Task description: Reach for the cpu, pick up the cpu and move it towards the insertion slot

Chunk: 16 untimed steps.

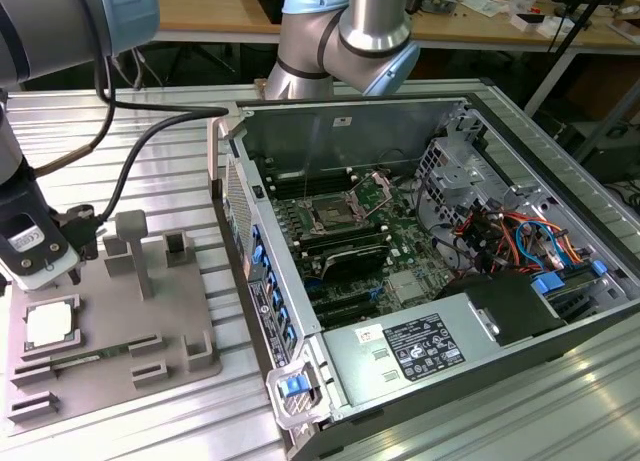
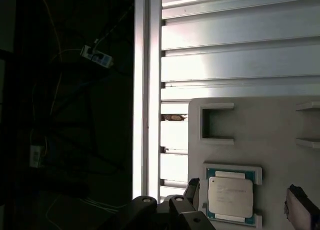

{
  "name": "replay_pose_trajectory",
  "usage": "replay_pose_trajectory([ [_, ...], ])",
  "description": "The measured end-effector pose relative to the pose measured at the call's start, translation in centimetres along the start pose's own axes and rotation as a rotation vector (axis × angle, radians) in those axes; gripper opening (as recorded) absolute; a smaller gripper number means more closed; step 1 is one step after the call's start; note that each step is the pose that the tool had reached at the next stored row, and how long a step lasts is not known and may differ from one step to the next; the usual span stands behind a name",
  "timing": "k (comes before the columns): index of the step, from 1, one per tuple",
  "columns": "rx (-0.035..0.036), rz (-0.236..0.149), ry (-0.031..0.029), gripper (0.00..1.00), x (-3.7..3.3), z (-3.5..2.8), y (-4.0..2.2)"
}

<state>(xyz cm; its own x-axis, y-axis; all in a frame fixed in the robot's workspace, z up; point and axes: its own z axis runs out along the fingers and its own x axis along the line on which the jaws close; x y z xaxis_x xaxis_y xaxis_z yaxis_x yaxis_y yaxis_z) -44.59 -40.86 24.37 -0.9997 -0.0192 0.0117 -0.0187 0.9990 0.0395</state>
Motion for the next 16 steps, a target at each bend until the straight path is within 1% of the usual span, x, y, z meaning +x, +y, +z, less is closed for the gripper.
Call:
replay_pose_trajectory([
  [3, -0.0031, 0.000, 0.0000, 0.74, 0.01, 0.12, -0.18],
  [6, -0.0113, 0.000, -0.0003, 0.74, 0.02, 0.23, -0.55],
  [9, -0.0158, 0.000, -0.0003, 0.74, 0.05, 0.31, -0.84],
  [16, -0.0190, 0.000, -0.0005, 0.74, 0.06, 0.83, -0.93],
])
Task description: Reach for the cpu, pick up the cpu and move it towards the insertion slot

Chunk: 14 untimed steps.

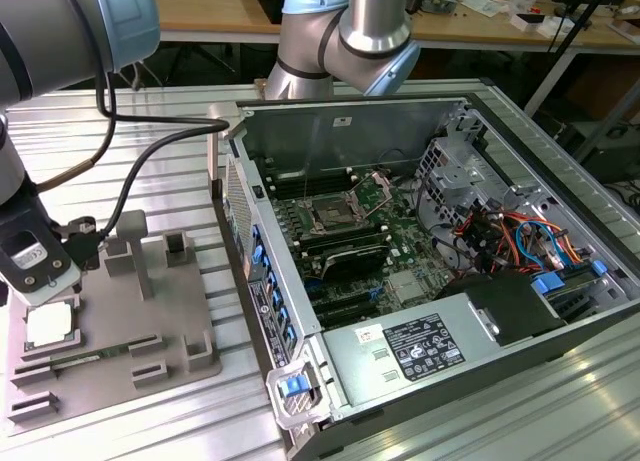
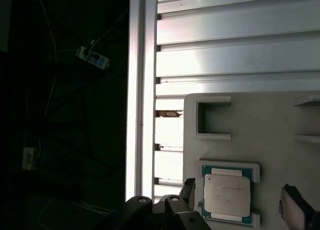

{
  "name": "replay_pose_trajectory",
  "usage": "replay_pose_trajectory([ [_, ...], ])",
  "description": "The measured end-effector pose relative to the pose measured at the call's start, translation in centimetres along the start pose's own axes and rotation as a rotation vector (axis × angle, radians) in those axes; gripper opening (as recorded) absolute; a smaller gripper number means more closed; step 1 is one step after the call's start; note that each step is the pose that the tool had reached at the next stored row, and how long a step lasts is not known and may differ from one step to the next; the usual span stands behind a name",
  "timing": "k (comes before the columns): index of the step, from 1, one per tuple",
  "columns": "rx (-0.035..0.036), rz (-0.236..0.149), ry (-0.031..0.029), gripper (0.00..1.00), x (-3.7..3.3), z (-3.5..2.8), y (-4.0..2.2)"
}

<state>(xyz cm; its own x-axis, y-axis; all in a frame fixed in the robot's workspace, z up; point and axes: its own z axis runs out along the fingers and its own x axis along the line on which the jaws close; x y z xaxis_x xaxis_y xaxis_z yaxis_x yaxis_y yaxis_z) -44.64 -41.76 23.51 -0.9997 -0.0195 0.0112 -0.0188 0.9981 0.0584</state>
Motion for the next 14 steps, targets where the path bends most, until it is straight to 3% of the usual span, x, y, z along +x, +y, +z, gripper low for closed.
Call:
replay_pose_trajectory([
  [14, -0.0041, 0.000, 0.0000, 0.74, -0.01, 1.37, -0.12],
])
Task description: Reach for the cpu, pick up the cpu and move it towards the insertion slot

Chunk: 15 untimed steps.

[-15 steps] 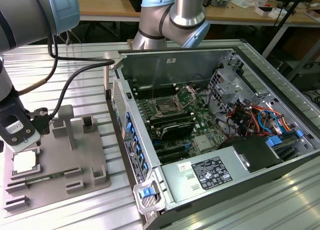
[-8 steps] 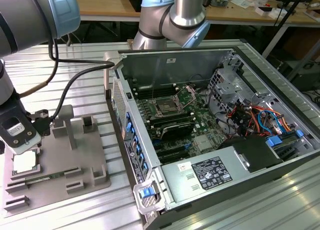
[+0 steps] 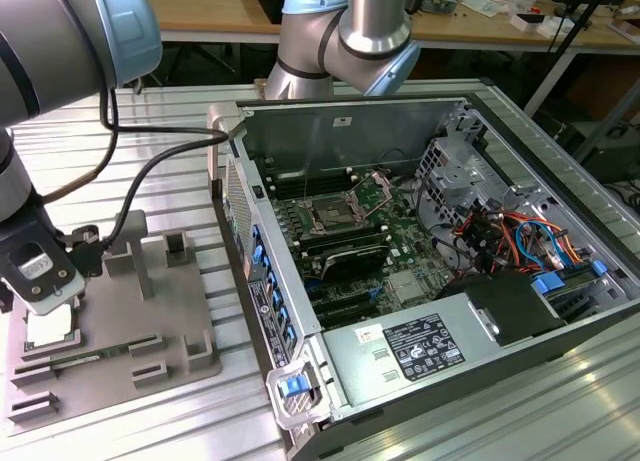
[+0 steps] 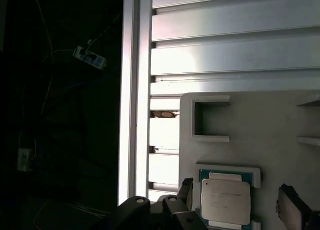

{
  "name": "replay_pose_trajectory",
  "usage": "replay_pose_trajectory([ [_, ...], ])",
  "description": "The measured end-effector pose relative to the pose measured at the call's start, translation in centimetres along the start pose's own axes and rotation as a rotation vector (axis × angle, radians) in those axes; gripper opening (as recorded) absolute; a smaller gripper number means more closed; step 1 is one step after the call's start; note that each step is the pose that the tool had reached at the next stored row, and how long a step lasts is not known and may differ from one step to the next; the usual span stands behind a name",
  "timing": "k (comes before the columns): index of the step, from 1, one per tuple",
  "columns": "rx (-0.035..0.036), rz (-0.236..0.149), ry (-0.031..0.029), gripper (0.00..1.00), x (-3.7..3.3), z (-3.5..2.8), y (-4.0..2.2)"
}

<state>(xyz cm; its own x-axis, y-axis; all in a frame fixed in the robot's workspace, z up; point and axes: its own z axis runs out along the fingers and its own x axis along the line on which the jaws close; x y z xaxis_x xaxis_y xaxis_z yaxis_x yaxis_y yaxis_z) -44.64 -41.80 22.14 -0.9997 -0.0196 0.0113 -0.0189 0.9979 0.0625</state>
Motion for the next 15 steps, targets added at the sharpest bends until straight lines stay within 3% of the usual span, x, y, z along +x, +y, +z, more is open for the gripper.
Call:
replay_pose_trajectory([
  [8, -0.0045, 0.000, 0.0000, 0.74, 0.10, 0.27, -0.69],
  [12, -0.0150, 0.000, -0.0003, 0.74, 0.16, 0.27, -1.35],
  [15, -0.0165, 0.000, -0.0004, 0.74, 0.17, 0.27, -1.44],
])
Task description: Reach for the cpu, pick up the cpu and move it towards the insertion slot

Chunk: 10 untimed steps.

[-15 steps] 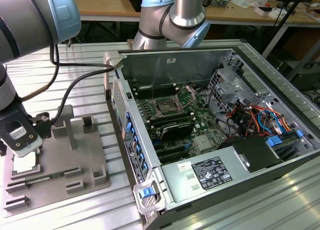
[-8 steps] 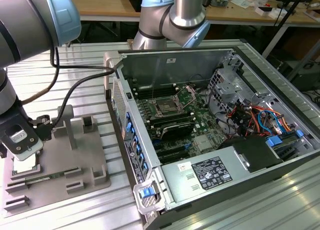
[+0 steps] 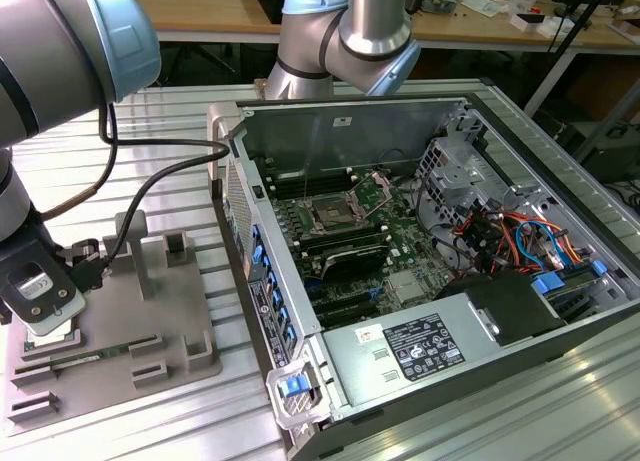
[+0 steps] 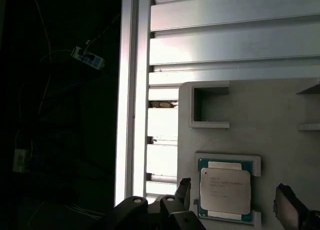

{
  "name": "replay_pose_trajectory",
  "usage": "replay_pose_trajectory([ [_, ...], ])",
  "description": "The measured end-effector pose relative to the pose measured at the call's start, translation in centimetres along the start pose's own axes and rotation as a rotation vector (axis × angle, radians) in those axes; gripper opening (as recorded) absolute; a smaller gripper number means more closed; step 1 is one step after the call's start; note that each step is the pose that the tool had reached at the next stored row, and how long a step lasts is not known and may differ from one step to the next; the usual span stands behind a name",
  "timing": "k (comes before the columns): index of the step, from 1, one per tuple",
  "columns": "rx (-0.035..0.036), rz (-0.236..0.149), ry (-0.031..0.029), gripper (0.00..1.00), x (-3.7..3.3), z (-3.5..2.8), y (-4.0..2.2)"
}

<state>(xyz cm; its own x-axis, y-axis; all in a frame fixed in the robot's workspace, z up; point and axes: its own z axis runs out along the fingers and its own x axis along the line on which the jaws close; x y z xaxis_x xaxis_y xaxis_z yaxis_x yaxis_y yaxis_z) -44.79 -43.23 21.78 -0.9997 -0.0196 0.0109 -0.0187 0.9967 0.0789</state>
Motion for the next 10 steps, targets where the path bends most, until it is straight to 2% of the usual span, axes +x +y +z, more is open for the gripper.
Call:
replay_pose_trajectory([
  [10, -0.0008, 0.000, -0.0002, 0.74, 0.00, 0.05, -0.20],
])
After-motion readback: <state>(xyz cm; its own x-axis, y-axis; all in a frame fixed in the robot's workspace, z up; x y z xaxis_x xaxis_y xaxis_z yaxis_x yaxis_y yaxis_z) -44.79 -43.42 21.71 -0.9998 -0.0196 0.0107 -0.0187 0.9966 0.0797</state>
